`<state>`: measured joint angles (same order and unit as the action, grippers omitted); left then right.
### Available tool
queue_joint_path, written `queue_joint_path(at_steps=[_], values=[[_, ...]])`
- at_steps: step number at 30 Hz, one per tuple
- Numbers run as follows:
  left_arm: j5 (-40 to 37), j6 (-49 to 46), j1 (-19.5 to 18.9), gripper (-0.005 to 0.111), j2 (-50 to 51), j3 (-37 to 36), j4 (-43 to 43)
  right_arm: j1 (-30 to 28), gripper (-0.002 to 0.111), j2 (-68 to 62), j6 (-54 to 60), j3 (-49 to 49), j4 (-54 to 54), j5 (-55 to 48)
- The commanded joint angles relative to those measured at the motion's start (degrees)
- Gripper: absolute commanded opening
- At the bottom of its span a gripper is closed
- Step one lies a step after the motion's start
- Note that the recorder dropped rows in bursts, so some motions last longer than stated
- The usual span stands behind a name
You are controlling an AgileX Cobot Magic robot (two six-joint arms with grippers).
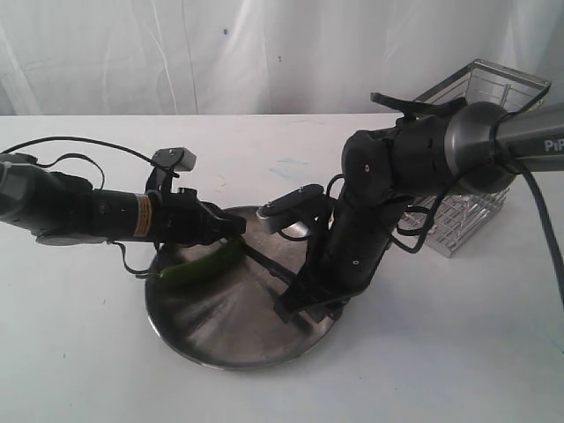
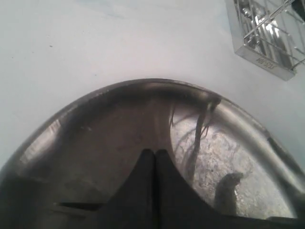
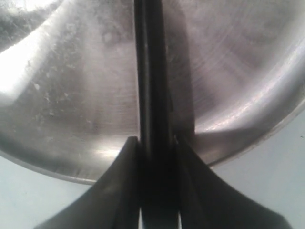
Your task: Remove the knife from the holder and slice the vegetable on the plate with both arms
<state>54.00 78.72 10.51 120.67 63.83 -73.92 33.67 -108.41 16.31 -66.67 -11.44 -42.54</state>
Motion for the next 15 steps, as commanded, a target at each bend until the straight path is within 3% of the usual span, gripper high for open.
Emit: queue_joint_path(at_steps=[1,5,10,15], values=[[6.3,-0.6,-3.0,0.0,-0.1,-0.4,1.8,-0.4,0.0,0.0,-1.3,0.1,0.5,0.6],[5.6,0.4,-3.8,0.0,-0.1,-0.5,0.0,-0.4,0.0,0.0,-1.5,0.1,0.5,0.3],[0.0,0.8,-1.8,0.0,-0.1,-0.5,-4.3,-0.4,0.0,0.0,-1.5,0.1,0.5,0.3],[-17.7,4.2,2.2,0.0,-0.1,-0.5,-13.3,-0.4,0.0,0.0,-1.5,0.1,0.5,0.2]])
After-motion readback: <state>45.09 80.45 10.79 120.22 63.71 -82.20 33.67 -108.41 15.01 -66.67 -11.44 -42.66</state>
